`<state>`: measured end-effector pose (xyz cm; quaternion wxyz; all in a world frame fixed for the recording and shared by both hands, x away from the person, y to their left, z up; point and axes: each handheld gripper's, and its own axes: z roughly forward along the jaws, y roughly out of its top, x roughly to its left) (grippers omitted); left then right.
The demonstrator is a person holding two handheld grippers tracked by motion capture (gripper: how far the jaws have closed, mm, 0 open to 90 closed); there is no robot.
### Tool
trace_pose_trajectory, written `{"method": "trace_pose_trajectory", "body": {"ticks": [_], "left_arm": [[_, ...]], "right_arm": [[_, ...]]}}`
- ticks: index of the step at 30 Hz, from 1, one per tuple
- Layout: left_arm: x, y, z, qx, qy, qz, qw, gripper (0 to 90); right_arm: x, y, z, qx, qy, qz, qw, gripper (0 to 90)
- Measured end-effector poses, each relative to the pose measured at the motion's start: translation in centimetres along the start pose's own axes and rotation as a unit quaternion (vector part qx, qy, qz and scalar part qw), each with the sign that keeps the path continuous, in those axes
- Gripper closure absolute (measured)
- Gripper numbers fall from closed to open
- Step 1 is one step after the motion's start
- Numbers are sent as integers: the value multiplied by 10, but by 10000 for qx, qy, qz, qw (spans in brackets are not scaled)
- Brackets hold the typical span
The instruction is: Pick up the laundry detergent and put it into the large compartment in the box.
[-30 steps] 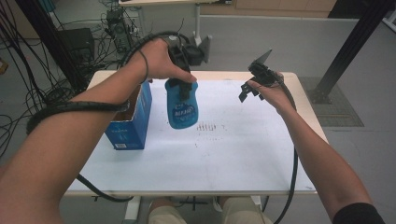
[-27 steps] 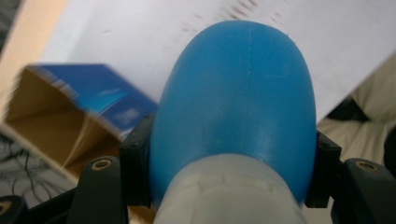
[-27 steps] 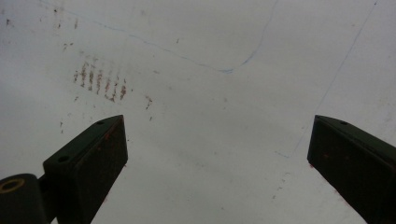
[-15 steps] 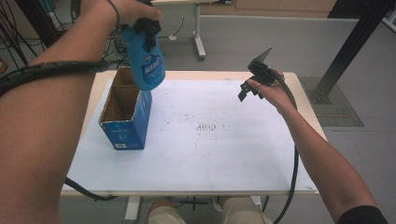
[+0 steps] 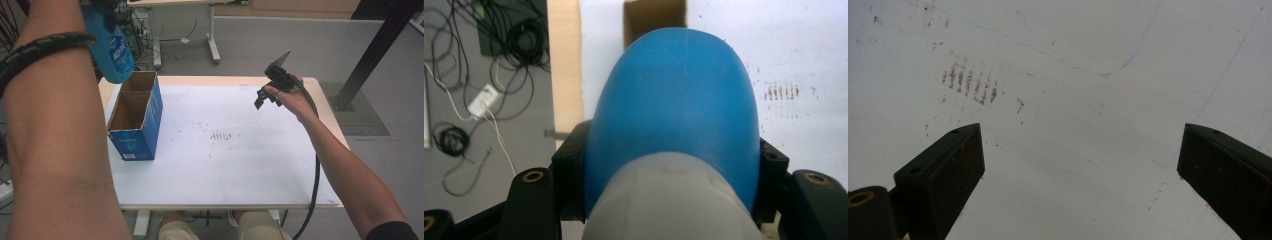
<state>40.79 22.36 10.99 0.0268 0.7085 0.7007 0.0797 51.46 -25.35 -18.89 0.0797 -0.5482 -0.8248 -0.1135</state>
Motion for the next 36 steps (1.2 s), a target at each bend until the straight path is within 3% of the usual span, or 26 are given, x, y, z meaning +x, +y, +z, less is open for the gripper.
{"method": "trace_pose_trajectory", "body": {"ticks": [8, 13, 36], "left_arm": [[16, -2, 18, 108, 104, -229, 9996, 372], [23, -2, 31, 112, -4, -284, 9995, 372], [23, 4, 94, 293, -111, -265, 9992, 373]], "right_arm": [[-2, 1, 3, 48, -2, 30, 10000, 46], [-1, 3, 5, 76, -30, 28, 10000, 46], [-1, 3, 5, 83, -59, 27, 9999, 46]]}}
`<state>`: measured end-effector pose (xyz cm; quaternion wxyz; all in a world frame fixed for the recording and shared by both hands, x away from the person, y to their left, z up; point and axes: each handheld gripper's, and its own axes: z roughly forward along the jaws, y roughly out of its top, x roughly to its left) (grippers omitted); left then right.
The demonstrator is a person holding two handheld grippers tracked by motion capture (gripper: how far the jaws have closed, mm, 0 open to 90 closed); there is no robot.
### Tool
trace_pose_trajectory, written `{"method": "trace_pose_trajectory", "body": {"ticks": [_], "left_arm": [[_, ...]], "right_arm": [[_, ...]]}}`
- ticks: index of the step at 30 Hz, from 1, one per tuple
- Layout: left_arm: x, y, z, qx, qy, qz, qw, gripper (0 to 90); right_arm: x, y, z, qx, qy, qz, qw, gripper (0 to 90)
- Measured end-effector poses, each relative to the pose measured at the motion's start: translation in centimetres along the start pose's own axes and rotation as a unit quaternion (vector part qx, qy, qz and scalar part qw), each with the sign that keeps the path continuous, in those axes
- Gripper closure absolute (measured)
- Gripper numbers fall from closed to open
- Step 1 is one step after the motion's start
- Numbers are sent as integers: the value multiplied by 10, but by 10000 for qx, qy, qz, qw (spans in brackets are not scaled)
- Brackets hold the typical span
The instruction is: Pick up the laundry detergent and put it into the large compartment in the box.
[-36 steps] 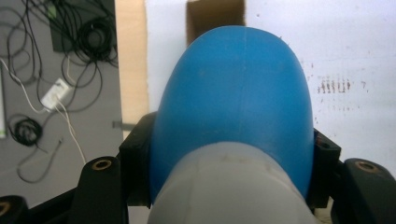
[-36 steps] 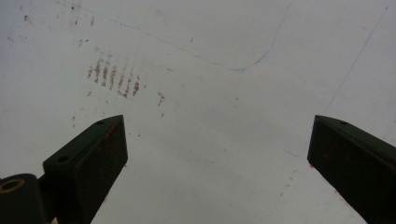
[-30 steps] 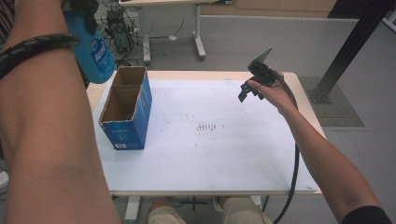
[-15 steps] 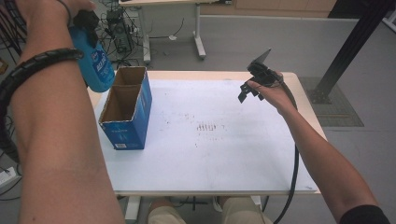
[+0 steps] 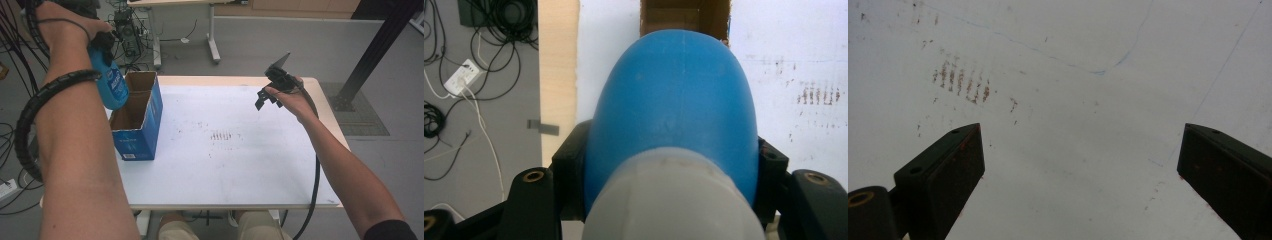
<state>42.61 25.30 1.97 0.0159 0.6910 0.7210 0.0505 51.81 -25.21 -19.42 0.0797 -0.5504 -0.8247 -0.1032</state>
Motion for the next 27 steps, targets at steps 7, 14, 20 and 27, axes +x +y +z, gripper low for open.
{"method": "trace_pose_trajectory", "body": {"ticks": [7, 14, 20, 27], "left_arm": [[0, -1, 14, -3, -10, -18, 10000, 373], [-6, 0, 25, 31, -65, -5, 10000, 373], [-12, 2, 33, 61, -64, 13, 10000, 373], [-14, 2, 47, 133, -78, -27, 9999, 373]], "right_arm": [[-1, 0, 0, 2, 7, 17, 10000, 46], [0, 0, 0, -7, -7, 9, 10000, 46], [1, 0, 0, -2, -1, 0, 10000, 46], [0, -1, 2, 3, 10, -4, 10000, 46]]}}
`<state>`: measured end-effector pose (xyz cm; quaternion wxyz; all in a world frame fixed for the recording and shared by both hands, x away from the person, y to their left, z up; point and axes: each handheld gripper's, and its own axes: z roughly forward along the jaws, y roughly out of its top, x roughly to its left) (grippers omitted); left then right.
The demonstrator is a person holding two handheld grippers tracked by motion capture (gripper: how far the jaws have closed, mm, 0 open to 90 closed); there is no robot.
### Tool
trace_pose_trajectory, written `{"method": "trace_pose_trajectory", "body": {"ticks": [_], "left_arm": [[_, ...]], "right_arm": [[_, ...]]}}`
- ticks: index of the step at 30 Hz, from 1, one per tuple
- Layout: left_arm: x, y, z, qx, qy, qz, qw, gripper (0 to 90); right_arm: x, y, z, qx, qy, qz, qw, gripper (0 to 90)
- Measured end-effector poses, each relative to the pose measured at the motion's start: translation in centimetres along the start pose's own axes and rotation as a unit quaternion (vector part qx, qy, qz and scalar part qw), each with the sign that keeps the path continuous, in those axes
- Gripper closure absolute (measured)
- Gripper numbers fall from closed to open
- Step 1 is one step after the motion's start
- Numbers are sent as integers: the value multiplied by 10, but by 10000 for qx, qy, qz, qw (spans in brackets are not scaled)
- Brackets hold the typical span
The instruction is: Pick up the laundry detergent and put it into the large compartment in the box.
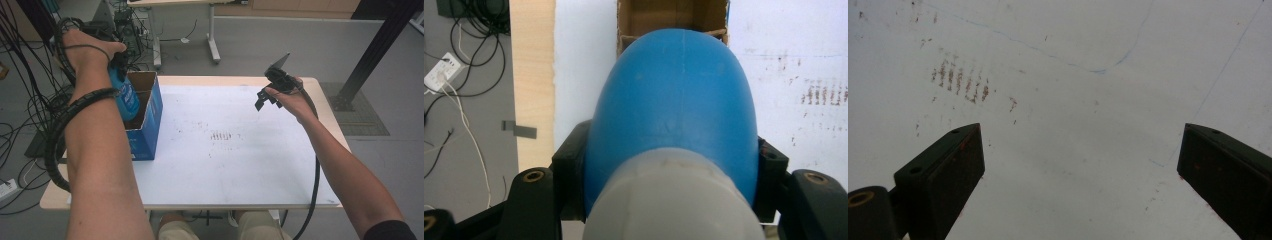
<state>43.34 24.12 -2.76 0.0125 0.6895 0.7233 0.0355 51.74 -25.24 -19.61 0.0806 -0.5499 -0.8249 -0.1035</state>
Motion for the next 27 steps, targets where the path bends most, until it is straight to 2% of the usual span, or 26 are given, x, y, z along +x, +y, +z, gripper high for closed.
{"method": "trace_pose_trajectory", "body": {"ticks": [2, 13, 19, 27], "left_arm": [[0, 0, 4, 2, -9, 19, 10000, 373], [2, -5, 34, 34, -61, -162, 9998, 373], [-3, -9, 55, 48, 38, -210, 9998, 373], [-10, -13, 77, 43, 67, -207, 9998, 373]], "right_arm": [[-1, 0, 1, 0, 6, 7, 10000, 46], [-2, -1, 2, 10, 27, 11, 10000, 46], [-2, -1, 3, 9, 35, 15, 10000, 46], [-4, 0, 7, 31, 48, -5, 10000, 46]]}}
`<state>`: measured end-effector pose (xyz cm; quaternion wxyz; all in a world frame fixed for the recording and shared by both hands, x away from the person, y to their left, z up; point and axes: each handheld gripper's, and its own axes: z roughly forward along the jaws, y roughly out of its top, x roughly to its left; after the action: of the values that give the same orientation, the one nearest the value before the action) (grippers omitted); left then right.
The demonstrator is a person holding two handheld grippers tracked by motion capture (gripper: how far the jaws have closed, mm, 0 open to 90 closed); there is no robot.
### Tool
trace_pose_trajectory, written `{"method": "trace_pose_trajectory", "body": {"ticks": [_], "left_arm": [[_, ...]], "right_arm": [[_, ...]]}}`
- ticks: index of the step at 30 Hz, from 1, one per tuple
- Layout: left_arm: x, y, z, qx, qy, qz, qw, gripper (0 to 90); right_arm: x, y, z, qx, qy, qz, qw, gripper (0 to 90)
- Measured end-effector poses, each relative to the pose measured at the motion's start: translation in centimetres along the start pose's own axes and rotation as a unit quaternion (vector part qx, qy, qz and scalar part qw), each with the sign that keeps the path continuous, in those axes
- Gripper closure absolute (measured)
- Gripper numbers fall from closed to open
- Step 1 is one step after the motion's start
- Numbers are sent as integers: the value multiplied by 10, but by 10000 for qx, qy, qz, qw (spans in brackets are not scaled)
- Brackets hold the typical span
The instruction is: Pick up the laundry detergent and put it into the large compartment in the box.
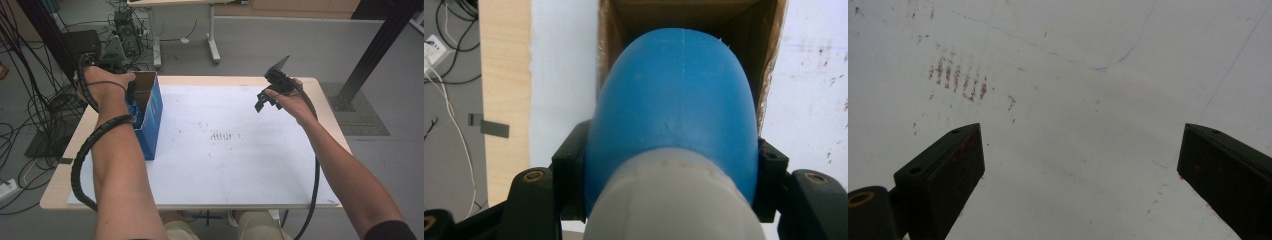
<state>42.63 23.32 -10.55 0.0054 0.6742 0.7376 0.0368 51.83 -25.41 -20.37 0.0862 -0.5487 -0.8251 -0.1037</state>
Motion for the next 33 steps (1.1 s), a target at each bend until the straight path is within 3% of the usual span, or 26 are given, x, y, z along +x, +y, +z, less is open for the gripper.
{"method": "trace_pose_trajectory", "body": {"ticks": [13, 22, 29, 33], "left_arm": [[-15, -5, 30, -117, 155, -43, 9998, 373], [-21, -2, 49, -42, 153, -16, 9999, 373], [-21, -2, 62, -6, 160, 14, 9999, 372], [-20, -1, 62, -18, 149, 21, 9999, 372]], "right_arm": [[-11, -4, 5, 17, 59, 71, 10000, 46], [-17, -6, 7, 15, 78, 137, 9999, 46], [-21, -6, 8, 30, 70, 172, 9998, 46], [-23, -5, 9, 50, 72, 204, 9998, 46]]}}
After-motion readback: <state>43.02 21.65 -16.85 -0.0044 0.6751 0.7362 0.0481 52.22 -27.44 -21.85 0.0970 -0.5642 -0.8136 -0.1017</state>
